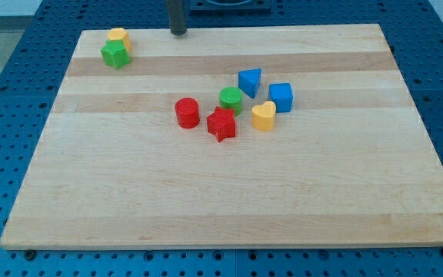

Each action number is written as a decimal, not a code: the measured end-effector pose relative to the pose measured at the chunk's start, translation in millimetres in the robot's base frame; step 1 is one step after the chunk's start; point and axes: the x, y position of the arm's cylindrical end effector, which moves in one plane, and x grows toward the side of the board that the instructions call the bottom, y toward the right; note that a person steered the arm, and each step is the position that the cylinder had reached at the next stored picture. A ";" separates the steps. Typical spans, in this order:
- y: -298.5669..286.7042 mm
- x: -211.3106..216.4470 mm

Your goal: Move the hexagon left to the triangle

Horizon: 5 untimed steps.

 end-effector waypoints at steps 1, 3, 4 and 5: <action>-21.3 0.3; -63.2 -0.8; -106.7 -1.5; -134.7 -1.5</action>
